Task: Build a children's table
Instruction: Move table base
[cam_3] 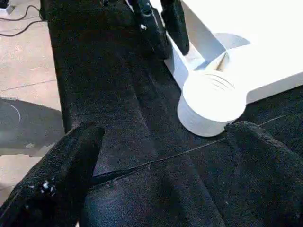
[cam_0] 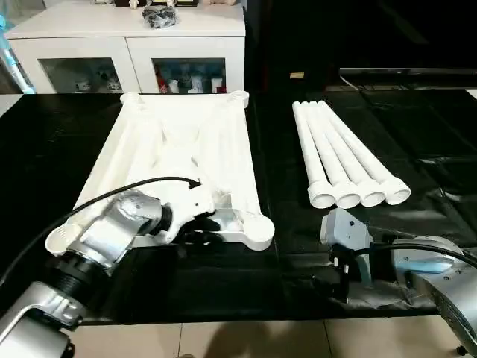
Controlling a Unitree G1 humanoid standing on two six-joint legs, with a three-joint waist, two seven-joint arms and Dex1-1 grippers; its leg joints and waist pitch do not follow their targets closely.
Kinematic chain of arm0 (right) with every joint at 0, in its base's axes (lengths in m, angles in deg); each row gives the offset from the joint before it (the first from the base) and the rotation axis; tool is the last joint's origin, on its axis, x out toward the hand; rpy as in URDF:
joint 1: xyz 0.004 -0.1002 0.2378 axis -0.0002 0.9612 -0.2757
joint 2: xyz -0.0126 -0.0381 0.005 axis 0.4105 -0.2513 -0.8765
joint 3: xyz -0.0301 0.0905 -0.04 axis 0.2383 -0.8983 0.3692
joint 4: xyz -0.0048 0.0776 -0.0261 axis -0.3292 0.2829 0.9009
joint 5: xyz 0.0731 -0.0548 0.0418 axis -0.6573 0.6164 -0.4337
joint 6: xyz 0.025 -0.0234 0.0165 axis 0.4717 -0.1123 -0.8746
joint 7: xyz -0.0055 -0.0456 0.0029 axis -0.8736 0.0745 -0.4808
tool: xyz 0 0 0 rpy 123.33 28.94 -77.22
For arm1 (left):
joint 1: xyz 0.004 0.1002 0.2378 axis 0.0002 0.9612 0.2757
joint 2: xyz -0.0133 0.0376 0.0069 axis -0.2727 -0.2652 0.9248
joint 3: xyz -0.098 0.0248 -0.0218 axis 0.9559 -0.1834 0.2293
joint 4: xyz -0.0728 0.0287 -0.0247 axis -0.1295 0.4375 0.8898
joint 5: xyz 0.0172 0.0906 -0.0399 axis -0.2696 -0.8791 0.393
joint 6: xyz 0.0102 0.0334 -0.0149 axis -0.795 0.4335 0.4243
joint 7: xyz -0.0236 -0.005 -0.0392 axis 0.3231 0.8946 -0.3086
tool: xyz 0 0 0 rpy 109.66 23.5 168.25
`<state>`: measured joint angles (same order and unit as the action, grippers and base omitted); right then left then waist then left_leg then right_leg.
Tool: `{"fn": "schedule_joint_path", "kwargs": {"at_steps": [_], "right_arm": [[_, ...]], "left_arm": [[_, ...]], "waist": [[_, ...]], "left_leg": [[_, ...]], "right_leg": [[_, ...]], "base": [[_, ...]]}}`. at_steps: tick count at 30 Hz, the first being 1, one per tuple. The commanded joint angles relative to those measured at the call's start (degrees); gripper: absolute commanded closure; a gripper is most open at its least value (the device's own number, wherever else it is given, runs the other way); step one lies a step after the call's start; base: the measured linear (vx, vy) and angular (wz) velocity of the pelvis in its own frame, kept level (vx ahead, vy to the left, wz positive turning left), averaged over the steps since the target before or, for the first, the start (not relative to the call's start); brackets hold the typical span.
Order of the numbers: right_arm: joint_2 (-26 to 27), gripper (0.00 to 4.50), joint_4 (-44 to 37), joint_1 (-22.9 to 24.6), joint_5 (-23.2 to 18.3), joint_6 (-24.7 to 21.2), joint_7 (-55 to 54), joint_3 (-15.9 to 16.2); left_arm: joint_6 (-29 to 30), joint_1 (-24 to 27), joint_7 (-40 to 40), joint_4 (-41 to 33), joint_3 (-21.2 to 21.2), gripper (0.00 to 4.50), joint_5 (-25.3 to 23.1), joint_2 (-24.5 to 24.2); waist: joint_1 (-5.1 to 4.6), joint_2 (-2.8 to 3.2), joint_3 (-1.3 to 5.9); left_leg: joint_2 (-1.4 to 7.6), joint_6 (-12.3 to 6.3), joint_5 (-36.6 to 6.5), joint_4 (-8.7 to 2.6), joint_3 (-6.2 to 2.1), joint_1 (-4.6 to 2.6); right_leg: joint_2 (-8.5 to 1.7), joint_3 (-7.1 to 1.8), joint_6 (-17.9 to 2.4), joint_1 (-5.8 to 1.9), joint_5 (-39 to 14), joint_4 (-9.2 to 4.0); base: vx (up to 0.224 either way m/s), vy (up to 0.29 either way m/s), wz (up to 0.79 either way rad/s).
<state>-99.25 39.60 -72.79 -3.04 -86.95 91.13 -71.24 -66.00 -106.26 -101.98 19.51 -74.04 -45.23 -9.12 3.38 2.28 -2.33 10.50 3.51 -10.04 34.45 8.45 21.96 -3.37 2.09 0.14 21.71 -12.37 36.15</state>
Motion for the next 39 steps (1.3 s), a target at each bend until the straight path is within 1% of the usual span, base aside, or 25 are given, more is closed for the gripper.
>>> {"fn": "schedule_joint_path", "kwargs": {"at_steps": [1, 3, 4, 6, 7, 8, 10, 14, 17, 18, 22, 24, 25, 26, 27, 28, 29, 31, 33, 35, 37, 38, 39], "right_arm": [[-0.57, 0.00, 0.75, -1.49, 0.01, 0.53, 1.10, 0.18], [-0.54, 0.00, 1.14, -2.00, 0.15, 0.67, 1.53, 0.29], [-0.53, 0.00, 1.23, -2.10, 0.20, 0.70, 1.54, 0.33], [-0.53, 0.00, 1.44, -2.34, 0.31, 0.86, 1.66, 0.44], [-0.56, 0.00, 1.47, -2.43, 0.29, 0.96, 1.74, 0.44], [-0.57, 0.00, 1.50, -2.49, 0.26, 0.98, 1.77, 0.43], [-0.52, 0.00, 1.54, -2.59, 0.15, 1.09, 1.88, 0.43], [-0.28, 0.00, 1.74, -2.73, 0.12, 1.31, 2.16, 0.54], [0.08, 0.00, 1.66, -2.95, -0.09, 1.44, 1.97, 0.33], [0.54, 0.00, 1.56, -3.08, -0.65, 1.40, 1.62, -0.32], [1.64, 0.00, 2.29, -3.85, -0.65, 1.38, 0.15, -1.41], [2.34, 0.00, 3.23, -4.41, -0.09, 1.75, -0.70, -1.60], [2.43, 0.00, 3.35, -4.47, -0.02, 1.83, -0.79, -1.61], [2.73, 0.00, 3.72, -4.69, 0.26, 2.02, -1.17, -1.66], [3.01, 0.00, 4.01, -4.88, 0.48, 2.19, -1.50, -1.73], [3.42, 0.00, 4.33, -5.19, 0.52, 2.25, -1.95, -1.92], [3.89, 0.00, 4.70, -5.58, 0.54, 2.24, -2.50, -2.17], [4.72, 0.00, 5.40, -6.36, 0.58, 2.13, -3.33, -2.58], [5.24, 0.00, 5.80, -6.95, 0.74, 2.27, -3.83, -2.64], [5.56, 0.00, 5.95, -7.15, 0.65, 2.30, -4.19, -2.77], [6.26, 0.00, 6.18, -7.31, 0.14, 1.70, -5.08, -3.29], [6.26, 0.00, 6.18, -7.31, 0.14, 1.70, -5.08, -3.29], [7.00, 0.00, 6.73, -7.65, -0.11, 1.03, -6.36, -4.04]], "left_arm": [[-0.72, -1.01, -1.45, 1.71, 0.25, 3.78, -0.06, -0.45], [-1.93, -1.29, -1.98, 3.32, -0.41, 3.95, -1.27, -0.71], [-2.09, -1.31, -1.95, 3.60, -0.49, 4.03, -1.46, -0.72], [-2.67, -1.43, -1.75, 4.16, -0.73, 4.23, -2.02, -0.78], [-1.78, -1.48, -1.48, 4.08, -0.38, 4.31, -1.77, -0.59], [-1.38, -1.51, -1.39, 4.05, -0.22, 4.31, -1.64, -0.49], [-0.17, -1.54, -0.88, 4.20, 0.27, 4.45, -1.51, -0.10], [1.28, -0.86, 1.07, 4.67, 0.73, 4.45, -2.11, 0.98], [3.15, -0.03, 3.61, 4.40, 2.13, 4.45, -1.83, 2.21], [4.47, 0.58, 5.73, 3.51, 3.42, 4.45, -1.37, 3.08], [5.10, 1.81, 8.39, 1.38, 4.71, 4.45, -0.93, 4.50], [4.72, 2.11, 8.40, 1.16, 4.78, 4.45, -0.75, 4.97], [4.69, 2.12, 8.39, 1.17, 4.72, 4.45, -0.82, 4.97], [4.86, 2.10, 8.32, 1.33, 4.35, 4.45, -1.32, 4.72], [5.14, 2.11, 8.32, 1.41, 4.07, 4.45, -1.74, 4.46], [5.59, 2.16, 8.49, 1.32, 3.90, 4.45, -2.22, 4.06], [6.68, 2.29, 8.80, 1.17, 3.98, 4.45, -2.55, 3.66], [8.11, 2.74, 9.29, 0.68, 3.88, 4.45, -3.90, 2.31], [7.39, 3.15, 9.11, 0.53, 4.24, 4.45, -4.00, 1.59], [7.04, 3.35, 9.25, 0.56, 4.93, 4.45, -3.38, 1.83], [6.86, 3.55, 9.11, 0.01, 4.98, 4.45, -3.35, 1.59], [6.86, 3.55, 9.11, 0.01, 4.98, 4.45, -3.35, 1.59], [7.10, 3.53, 9.29, -0.36, 4.99, 4.20, -3.36, 1.55]], "waist": [[0.06, 0.14, 3.22], [-0.02, 0.13, 3.28], [-0.09, 0.03, 3.28], [-0.04, 0.08, 3.37], [-0.04, 0.13, 3.39], [-0.05, -0.07, 3.41], [-0.05, -0.04, 3.38], [-0.38, -0.06, 3.27], [-0.52, 0.11, 3.22], [-0.65, -0.05, 3.25], [-0.95, -0.07, 3.26], [-1.05, -0.36, 3.28], [-1.01, -0.24, 3.31], [-1.02, -0.43, 3.29], [-0.89, -0.27, 3.26], [-0.85, -0.35, 3.26], [-0.87, -0.29, 3.24], [-1.03, -0.30, 3.15], [-1.24, -0.32, 3.10], [-1.21, -0.31, 3.06], [-1.18, -0.82, 3.11], [-1.10, -0.66, 3.10], [-1.10, -0.57, 3.13]], "left_leg": [[2.06, -0.41, -12.85, -3.94, -0.24, -1.07], [2.04, -0.53, -12.48, -3.94, -0.28, -1.02], [2.04, -0.60, -12.14, -3.94, -0.24, -1.01], [2.09, -0.73, -11.38, -3.90, -0.27, -0.99], [2.12, -0.82, -10.94, -3.86, -0.25, -1.01], [2.12, -0.97, -10.75, -3.82, -0.20, -1.02], [2.08, -1.23, -10.43, -3.83, -0.19, -0.92], [2.05, -1.07, -11.57, -3.83, -0.16, -0.94], [2.03, -1.09, -11.77, -3.84, -0.20, -0.90], [2.07, -1.13, -11.65, -3.88, -0.22, -0.83], [2.04, -1.43, -11.45, -3.86, -0.27, -0.73], [1.99, -1.68, -11.03, -3.79, -0.20, -0.74], [1.96, -1.78, -10.80, -3.77, -0.16, -0.79], [1.94, -1.86, -10.68, -3.72, -0.10, -0.76], [1.97, -1.93, -10.64, -3.77, -0.12, -0.80], [1.97, -1.96, -10.59, -3.76, -0.09, -0.81], [1.94, -1.91, -10.43, -3.79, -0.11, -0.71], [1.97, -1.51, -11.07, -3.95, -0.19, -0.71], [1.88, -1.25, -11.37, -4.05, -0.21, -0.55], [1.94, -0.98, -12.12, -4.00, -0.06, -0.79], [1.98, -1.01, -11.33, -3.96, 0.06, -0.76], [2.00, -1.01, -11.18, -3.99, 0.03, -0.79], [2.03, -1.02, -10.84, -3.98, 0.04, -0.80]], "right_leg": [[-3.89, -2.28, -13.78, -2.48, -5.31, -4.49], [-3.88, -2.27, -13.82, -2.52, -4.90, -4.43], [-3.82, -2.28, -13.81, -2.52, -4.32, -4.41], [-3.91, -2.29, -13.86, -2.61, -3.29, -4.29], [-3.91, -2.28, -14.12, -2.58, -2.26, -4.16], [-3.91, -2.29, -14.25, -2.59, -1.87, -4.17], [-3.93, -2.27, -14.45, -2.64, -1.61, -4.10], [-4.00, -2.29, -14.45, -2.67, -4.00, -4.35], [-3.98, -2.25, -14.46, -2.68, -4.57, -4.48], [-3.94, -2.22, -14.44, -2.73, -4.46, -4.42], [-3.92, -2.16, -14.45, -2.72, -4.47, -4.48], [-3.88, -2.18, -14.50, -2.66, -4.59, -4.57], [-3.87, -2.17, -14.42, -2.56, -4.62, -4.53], [-3.82, -2.20, -14.30, -2.54, -4.56, -4.56], [-3.86, -2.19, -14.21, -2.52, -4.80, -4.55], [-3.84, -2.19, -14.12, -2.51, -4.80, -4.58], [-3.84, -2.19, -14.06, -2.52, -4.66, -4.51], [-3.85, -2.12, -13.84, -2.51, -5.77, -4.54], [-3.85, -2.00, -13.28, -2.62, -7.18, -4.63], [-3.84, -2.10, -12.76, -2.35, -8.87, -4.85], [-3.83, -2.19, -12.76, -2.37, -8.12, -4.79], [-3.82, -2.15, -12.78, -2.30, -7.97, -4.69], [-3.80, -2.16, -12.78, -2.29, -7.27, -4.67]], "base": [[0.000, 0.000, 0.00], [0.000, 0.000, 0.00], [0.000, 0.000, 0.00], [0.000, 0.000, 0.00], [0.000, 0.000, 0.00], [0.000, 0.000, 0.00], [0.000, 0.000, 0.00], [0.000, 0.000, 0.00], [0.000, 0.000, 0.00], [0.000, 0.000, 0.00], [0.000, 0.000, 0.00], [0.000, 0.000, 0.00], [0.000, 0.000, 0.00], [0.000, 0.000, 0.00], [0.000, 0.000, 0.00], [0.000, 0.000, 0.00], [0.000, 0.000, 0.00], [0.000, 0.000, 0.00], [0.000, 0.000, 0.00], [0.000, 0.000, 0.00], [0.000, 0.000, 0.00], [0.000, 0.000, 0.00], [0.000, 0.000, 0.00]]}}
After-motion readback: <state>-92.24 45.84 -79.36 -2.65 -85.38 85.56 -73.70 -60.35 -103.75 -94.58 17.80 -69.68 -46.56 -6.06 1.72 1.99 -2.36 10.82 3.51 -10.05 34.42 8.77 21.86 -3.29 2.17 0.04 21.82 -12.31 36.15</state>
